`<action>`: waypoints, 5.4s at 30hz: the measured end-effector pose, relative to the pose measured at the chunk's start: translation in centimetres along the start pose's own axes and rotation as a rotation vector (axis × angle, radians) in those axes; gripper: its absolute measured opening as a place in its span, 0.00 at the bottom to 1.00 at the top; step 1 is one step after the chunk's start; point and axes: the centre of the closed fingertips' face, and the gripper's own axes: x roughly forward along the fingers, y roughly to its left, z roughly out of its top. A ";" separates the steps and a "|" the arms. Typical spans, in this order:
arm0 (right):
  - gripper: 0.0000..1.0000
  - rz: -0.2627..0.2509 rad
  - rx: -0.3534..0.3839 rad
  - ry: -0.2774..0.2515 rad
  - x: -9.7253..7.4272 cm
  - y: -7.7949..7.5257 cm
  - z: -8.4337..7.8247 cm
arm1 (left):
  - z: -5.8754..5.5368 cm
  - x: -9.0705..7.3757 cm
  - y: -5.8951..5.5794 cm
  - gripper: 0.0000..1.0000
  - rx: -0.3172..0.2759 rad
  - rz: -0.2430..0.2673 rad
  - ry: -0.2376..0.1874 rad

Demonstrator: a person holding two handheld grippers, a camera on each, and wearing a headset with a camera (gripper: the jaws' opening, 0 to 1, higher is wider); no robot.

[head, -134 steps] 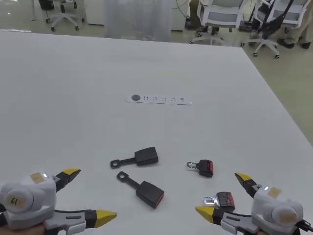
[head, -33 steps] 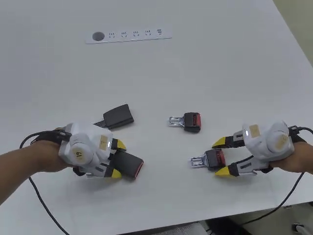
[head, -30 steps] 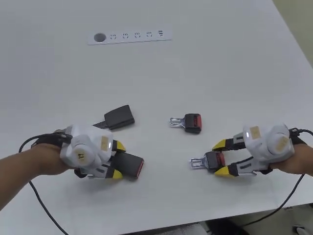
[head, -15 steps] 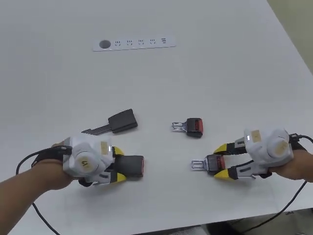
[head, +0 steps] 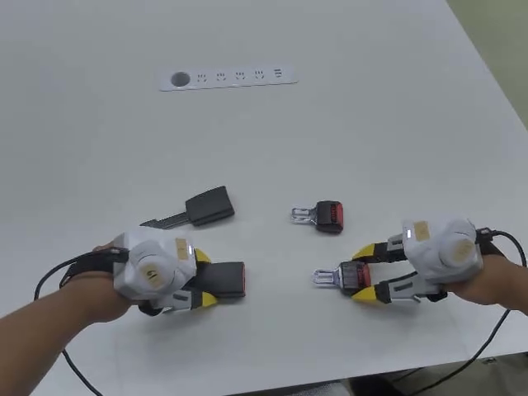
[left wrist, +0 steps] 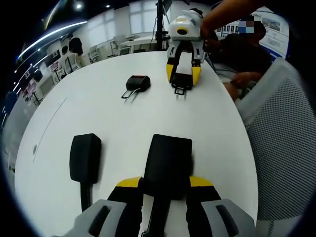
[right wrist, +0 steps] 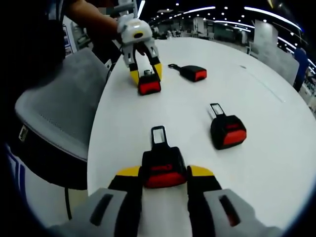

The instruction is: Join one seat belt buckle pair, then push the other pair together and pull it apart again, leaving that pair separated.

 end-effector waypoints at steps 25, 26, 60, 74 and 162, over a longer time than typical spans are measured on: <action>0.35 0.021 -0.036 -0.063 3.3 1.0 4.4 | 0.0 0.0 -0.1 0.35 -0.007 0.004 0.022; 0.35 0.022 -0.036 -0.064 3.3 1.0 4.5 | 0.0 0.0 -0.1 0.35 -0.008 0.004 0.023; 0.34 0.065 -0.067 -0.077 7.9 1.8 9.2 | 0.0 0.1 -0.1 0.34 0.016 -0.005 0.024; 0.34 0.058 -0.062 -0.069 8.9 2.0 10.3 | 0.0 0.1 -0.1 0.33 0.024 -0.011 0.031; 0.34 0.042 -0.130 -0.185 8.7 2.1 10.5 | 0.1 -0.2 -0.3 0.33 0.122 -0.134 -0.167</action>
